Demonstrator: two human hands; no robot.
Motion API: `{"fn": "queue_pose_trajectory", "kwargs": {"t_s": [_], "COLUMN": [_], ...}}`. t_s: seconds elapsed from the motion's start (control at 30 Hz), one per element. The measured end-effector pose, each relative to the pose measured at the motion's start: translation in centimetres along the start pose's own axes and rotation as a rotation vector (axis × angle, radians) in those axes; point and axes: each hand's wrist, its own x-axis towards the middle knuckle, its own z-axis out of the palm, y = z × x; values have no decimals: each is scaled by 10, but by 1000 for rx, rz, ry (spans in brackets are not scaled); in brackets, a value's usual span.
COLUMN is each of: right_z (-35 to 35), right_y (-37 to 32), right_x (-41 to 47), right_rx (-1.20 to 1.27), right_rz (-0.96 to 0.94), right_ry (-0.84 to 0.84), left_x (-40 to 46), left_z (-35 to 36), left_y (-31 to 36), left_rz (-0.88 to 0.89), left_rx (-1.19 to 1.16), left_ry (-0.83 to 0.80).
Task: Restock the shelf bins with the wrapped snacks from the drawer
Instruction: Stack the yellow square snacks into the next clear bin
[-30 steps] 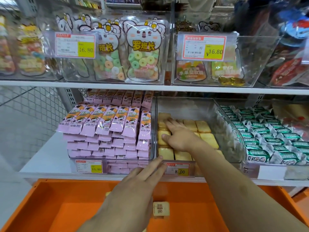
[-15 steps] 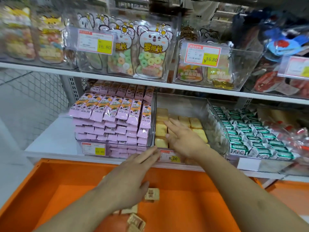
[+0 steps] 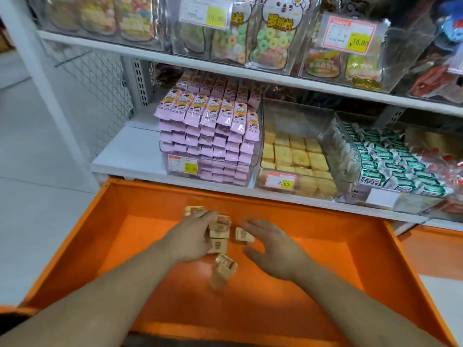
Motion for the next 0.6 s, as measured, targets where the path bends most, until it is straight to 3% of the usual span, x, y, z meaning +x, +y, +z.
{"fn": "queue_pose_trajectory", "kwargs": {"t_s": [0.2,0.4,0.6], "right_z": [80,127,162], "right_y": [19,27,39], "right_x": [30,67,80], "right_rx": [-67,-93,-221], "right_rz": [48,-48,-98], "right_ry": [-298,-361,-439], "left_x": [22,61,99], "left_z": [29,57,69], "left_y": [-54,-92,-106], "left_rz": [-200,-297,-227], "left_rx": [-67,15,146], "left_ry": [34,82,146]}}
